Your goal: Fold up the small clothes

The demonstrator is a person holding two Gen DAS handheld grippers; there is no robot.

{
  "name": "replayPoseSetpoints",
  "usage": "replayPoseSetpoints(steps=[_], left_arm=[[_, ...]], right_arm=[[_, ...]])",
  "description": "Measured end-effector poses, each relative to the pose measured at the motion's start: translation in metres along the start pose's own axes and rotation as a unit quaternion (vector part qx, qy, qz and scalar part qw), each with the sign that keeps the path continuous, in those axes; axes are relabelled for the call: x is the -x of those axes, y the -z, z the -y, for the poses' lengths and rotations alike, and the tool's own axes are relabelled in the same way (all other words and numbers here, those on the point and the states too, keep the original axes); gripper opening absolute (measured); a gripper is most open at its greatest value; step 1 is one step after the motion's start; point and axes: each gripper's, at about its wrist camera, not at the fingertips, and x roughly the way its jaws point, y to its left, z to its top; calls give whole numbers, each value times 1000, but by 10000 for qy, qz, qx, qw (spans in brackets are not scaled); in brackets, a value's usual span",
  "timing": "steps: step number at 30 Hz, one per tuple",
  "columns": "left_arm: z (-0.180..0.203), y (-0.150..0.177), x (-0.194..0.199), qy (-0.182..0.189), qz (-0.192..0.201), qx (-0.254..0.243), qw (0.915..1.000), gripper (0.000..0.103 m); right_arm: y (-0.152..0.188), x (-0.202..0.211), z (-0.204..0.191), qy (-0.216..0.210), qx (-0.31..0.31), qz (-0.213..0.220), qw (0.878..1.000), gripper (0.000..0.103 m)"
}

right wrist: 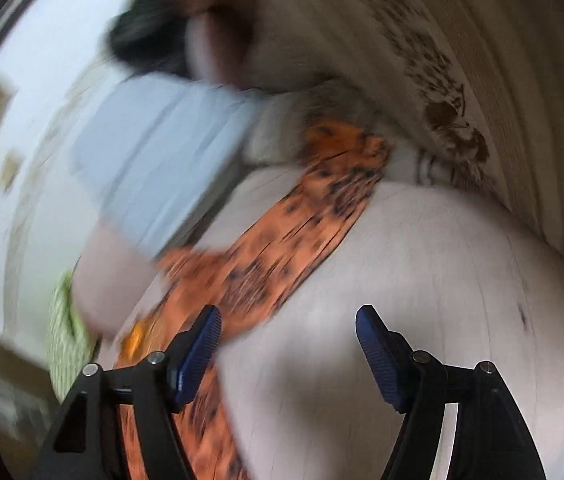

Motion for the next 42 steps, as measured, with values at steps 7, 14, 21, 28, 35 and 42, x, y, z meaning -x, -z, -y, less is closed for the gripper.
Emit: replayPoseSetpoints(steps=[7,14,21,28,35,42], left_arm=[[14,4,-50,38,-260,-262,9993,67],[7,4,-51,184,-303,-107,9993,68],[-28,-3,-36,348,-146,782,9962,68],[-57,-4,-18,393,29,1305,9907,68],[-73,-3,-16,265,12,1566,9873,68],[-79,-4,-24,380,-132,1871,9815,68]], right_arm=[[-61,-108,22,1153,-147,-225,9930,61],[-85,-128,-14,1276,422,-87,9909,5],[-53,-57,-209,-495,2151,425,9744,5],[87,-46,-361,-1704,3211,-60,9316,5],[273,-201,-363,-1019,3847,-2533,8818,11],[238,-152,-315,-1859,3756,-2501,8728,103]])
